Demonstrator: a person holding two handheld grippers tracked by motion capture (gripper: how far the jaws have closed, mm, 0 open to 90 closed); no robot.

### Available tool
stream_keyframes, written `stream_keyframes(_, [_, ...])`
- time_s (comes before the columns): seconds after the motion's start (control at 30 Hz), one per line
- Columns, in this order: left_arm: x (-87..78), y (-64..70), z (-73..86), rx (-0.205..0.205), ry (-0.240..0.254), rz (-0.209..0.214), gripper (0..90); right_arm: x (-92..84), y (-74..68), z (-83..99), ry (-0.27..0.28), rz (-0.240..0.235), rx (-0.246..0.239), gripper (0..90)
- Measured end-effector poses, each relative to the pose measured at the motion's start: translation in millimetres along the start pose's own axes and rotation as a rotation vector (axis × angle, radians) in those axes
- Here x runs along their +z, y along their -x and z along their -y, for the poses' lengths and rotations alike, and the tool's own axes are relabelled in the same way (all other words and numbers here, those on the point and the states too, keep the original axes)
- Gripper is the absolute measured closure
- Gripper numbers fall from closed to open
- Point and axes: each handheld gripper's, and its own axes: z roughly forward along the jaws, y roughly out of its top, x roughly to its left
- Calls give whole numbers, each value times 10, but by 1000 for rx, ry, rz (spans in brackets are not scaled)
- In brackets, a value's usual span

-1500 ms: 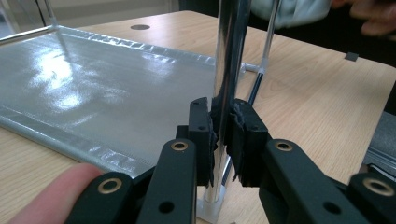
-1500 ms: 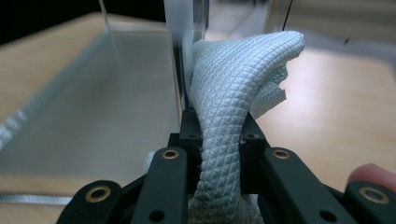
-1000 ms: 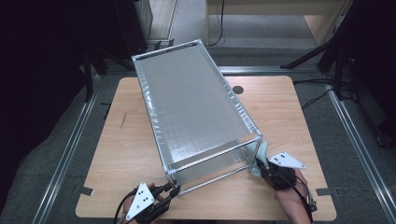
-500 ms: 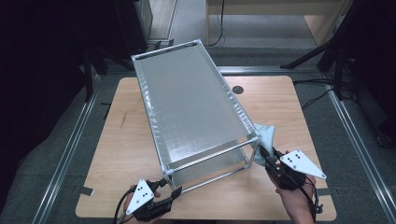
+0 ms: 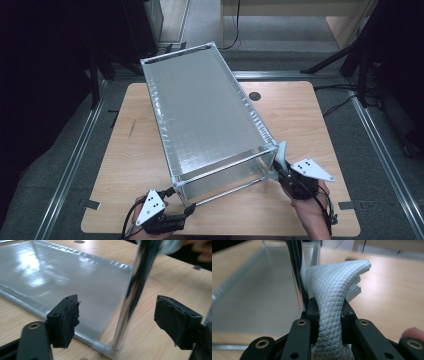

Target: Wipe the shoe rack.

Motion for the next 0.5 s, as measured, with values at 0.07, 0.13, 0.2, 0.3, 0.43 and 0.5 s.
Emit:
stream_keyframes(0.07, [4,16,2,3,3,6,192,-77,-27,-95,48,10,6,756])
stream_keyframes(0.13, [0,21,4,11,4,20,178,-171,-61,-194,108,15,8,753])
stream_keyframes(0.2, [-6,23,4,8,10,29,175,-222,-84,-242,140,8,3,752])
stream_keyframes(0.3, [-2,17,9,12,4,24,176,-202,-86,-216,134,-1,-5,748])
stream_keyframes(0.43, [2,-6,37,-4,-1,-36,299,-47,-50,-26,46,-9,-5,752])
stream_keyframes(0.5, [-15,-26,41,-18,15,-41,383,38,-32,94,-28,-35,-9,752])
